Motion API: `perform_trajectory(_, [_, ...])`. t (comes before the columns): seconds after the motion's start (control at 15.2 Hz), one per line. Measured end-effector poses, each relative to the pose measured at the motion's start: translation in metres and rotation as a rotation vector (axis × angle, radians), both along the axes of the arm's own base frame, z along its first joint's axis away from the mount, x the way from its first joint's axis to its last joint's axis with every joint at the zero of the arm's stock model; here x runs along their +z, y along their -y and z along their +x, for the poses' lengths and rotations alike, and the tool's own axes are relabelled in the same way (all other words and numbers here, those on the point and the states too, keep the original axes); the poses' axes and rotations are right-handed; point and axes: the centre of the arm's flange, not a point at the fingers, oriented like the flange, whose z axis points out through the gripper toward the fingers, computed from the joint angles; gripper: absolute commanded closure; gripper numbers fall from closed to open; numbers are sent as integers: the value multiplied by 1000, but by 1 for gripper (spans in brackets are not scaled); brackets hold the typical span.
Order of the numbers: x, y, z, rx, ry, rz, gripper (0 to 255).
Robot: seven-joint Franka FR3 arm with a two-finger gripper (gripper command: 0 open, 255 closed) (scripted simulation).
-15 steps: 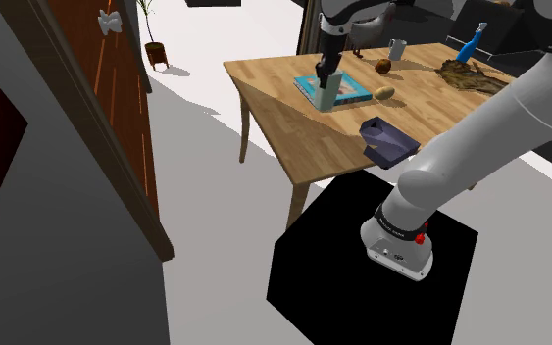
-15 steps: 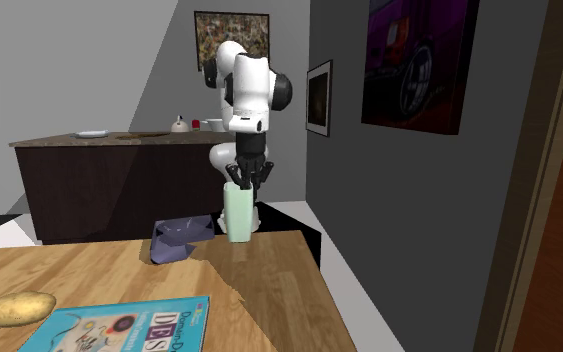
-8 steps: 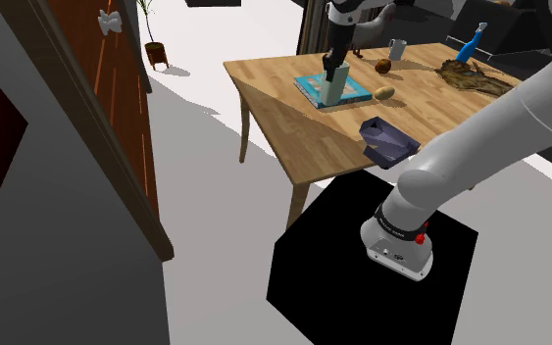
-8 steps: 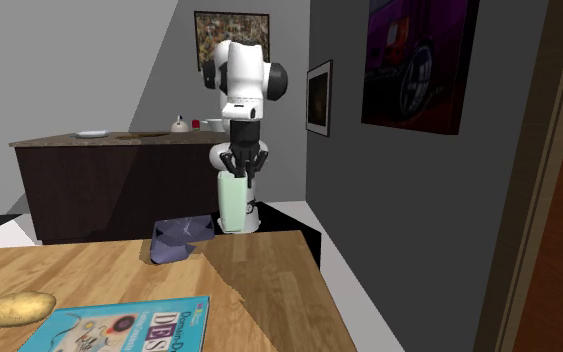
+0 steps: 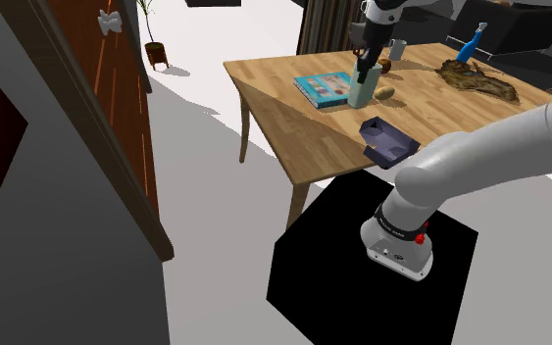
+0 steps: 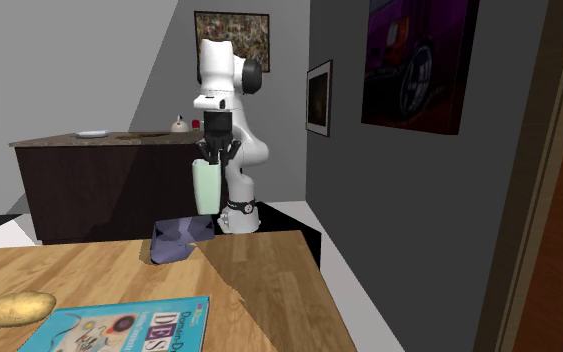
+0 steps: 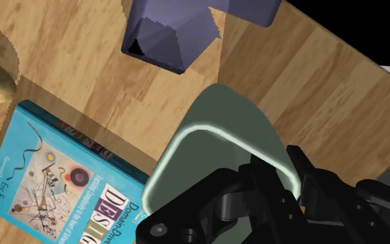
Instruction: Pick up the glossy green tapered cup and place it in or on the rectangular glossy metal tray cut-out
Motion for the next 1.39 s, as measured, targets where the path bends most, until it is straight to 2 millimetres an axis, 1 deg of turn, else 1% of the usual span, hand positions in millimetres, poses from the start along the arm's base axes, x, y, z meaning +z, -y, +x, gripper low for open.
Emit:
perform_trajectory(0.13, [4, 6, -25, 1, 0, 0, 255])
perform_trajectory(0.26, [11, 16, -49, 0, 0, -1, 255])
perform_trajectory(0.46, [15, 24, -87, 1, 0, 0, 255])
perform_trajectory(0.59, [22, 37, -116, 0, 1, -1, 255])
perform_trajectory(0.66, [20, 39, -126, 0, 1, -1, 255])
perform_trajectory(0.79, [15, 39, -131, 1, 0, 0, 255])
perform_trajectory(0.92, [5, 40, -134, 1, -1, 0, 255])
perform_trajectory(1.39, [-31, 39, -133, 1, -1, 0, 255])
